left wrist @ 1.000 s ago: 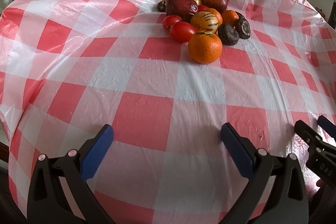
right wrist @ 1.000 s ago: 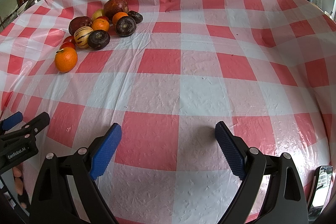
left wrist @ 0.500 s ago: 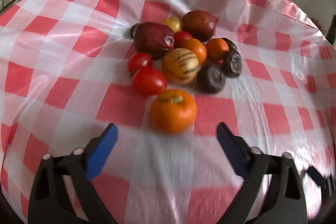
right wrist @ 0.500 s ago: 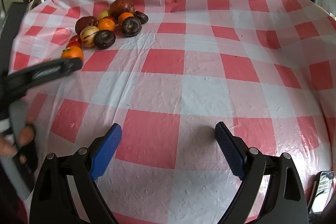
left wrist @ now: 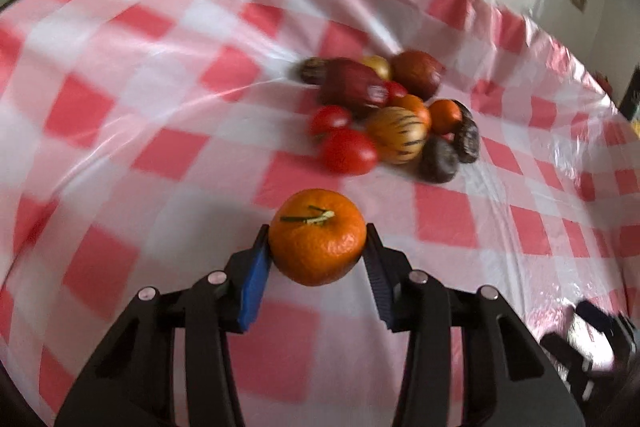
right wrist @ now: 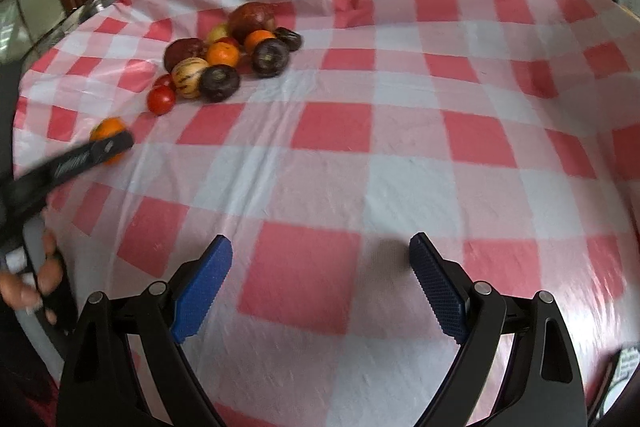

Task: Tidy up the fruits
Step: 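Grasp the orange with the left tool while the right tool reaches toward the fruit pile, then grasp the dark brown round fruit with the right tool while the left tool holds the orange, then carry both fruits to the white box and open both tools to drop them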

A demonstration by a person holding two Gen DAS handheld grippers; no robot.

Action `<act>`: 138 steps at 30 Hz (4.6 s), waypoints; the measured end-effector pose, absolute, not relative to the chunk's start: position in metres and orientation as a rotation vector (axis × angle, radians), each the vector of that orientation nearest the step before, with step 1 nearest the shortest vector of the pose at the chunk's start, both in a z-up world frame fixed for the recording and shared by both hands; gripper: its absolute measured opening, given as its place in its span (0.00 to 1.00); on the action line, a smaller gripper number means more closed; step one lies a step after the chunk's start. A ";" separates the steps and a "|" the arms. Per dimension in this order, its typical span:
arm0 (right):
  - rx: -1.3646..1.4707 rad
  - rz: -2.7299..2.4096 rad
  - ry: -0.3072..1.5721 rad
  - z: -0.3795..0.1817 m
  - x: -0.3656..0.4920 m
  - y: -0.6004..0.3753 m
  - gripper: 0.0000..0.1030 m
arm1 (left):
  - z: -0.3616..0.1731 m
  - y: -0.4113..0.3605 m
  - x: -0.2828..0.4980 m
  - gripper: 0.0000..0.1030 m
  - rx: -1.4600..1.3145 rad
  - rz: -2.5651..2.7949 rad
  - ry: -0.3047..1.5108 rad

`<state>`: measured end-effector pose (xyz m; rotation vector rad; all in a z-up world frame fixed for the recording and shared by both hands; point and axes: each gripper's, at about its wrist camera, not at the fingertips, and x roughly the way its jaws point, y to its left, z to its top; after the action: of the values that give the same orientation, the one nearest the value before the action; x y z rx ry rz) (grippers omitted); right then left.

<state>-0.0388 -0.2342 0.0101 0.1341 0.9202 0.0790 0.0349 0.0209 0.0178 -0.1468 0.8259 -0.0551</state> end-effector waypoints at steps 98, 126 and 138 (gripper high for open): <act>-0.109 0.817 0.807 0.021 -0.215 0.080 0.40 | -0.001 0.234 -0.290 0.44 -0.353 0.216 0.703; -1.009 1.114 0.865 -0.142 -0.351 0.211 0.40 | -0.148 0.329 -0.385 0.44 -0.591 0.731 1.085; -0.967 1.118 0.860 -0.140 -0.350 0.209 0.72 | -0.135 0.328 -0.389 0.77 -0.574 0.768 1.049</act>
<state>-0.3502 0.2086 -0.1401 -0.9674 0.8596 1.1183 -0.3886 0.3279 -0.1351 -0.5742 1.0489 0.7680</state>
